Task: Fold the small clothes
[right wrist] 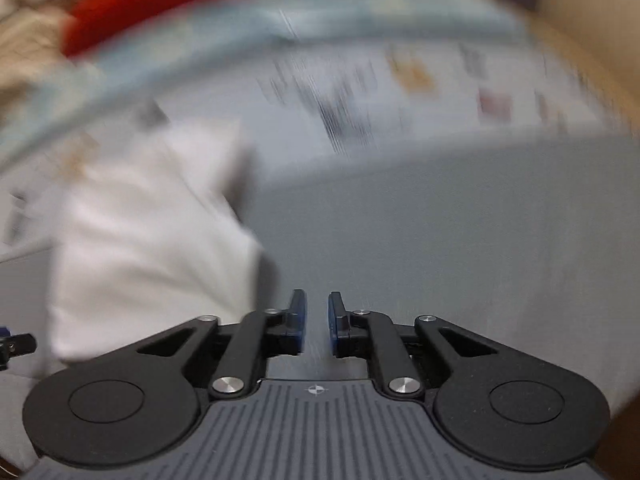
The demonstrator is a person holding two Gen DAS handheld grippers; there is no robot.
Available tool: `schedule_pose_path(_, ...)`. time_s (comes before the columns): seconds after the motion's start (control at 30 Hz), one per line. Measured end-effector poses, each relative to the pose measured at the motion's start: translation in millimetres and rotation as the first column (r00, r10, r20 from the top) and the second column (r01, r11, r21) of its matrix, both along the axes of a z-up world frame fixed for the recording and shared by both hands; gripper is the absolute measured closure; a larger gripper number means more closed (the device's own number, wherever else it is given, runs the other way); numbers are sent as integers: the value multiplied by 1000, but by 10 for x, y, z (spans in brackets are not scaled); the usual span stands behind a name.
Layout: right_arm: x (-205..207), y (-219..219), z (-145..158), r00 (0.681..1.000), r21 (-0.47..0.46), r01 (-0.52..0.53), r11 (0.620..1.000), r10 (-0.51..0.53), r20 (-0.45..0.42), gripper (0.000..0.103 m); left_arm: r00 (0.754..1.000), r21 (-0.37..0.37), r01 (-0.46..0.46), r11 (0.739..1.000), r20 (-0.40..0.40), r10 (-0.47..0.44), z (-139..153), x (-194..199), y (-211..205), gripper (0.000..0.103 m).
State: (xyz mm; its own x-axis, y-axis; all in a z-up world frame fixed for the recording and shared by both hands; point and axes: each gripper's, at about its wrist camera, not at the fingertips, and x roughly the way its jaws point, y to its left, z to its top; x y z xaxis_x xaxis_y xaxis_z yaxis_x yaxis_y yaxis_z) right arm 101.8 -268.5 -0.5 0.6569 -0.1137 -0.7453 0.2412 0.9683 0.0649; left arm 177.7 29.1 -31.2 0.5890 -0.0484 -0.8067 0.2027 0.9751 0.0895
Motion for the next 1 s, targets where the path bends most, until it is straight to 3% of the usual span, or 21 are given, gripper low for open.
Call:
schedule_pose_path(0.03,-147,90,129,997,-29,-45,999,46,58,54,998,-8,-5,1000,68,5,137,-164,2,9)
schedule_pose_path(0.07,-324,192,240,989,-52,-94,994,99,113,34,992,-16,-4,1000,126,6,263,-339,-17,9)
schedule_pose_path(0.1,-463,254,300,980,-67,-125,990,134,145,22,985,-21,2,1000,172,2,361,-529,-50,8)
schedule_pose_path(0.13,-609,326,333,972,-82,-149,985,161,172,20,980,-28,12,1000,200,-6,429,-692,-99,6)
schedule_pose_path(0.17,-730,385,341,966,-93,-164,982,179,188,19,976,-39,26,999,218,-16,458,-858,-144,0)
schedule_pose_path(0.27,-988,534,328,957,-116,-194,974,214,195,18,969,-70,40,997,245,-22,377,-1215,-272,0)
schedule_pose_path(0.37,-1049,596,223,964,-127,-208,970,226,141,15,986,-80,58,995,163,-44,212,-1370,-411,0)
schedule_pose_path(0.53,-1040,619,152,971,-127,-213,969,224,83,15,989,-85,34,996,145,-21,116,-1361,-442,0)
schedule_pose_path(0.7,-1020,539,118,984,-45,-161,986,164,66,15,995,-102,6,995,99,4,12,-1293,-405,0)
schedule_pose_path(1.0,-983,486,59,988,-10,-150,989,151,42,15,993,-121,-10,993,113,23,19,-1285,-365,0)
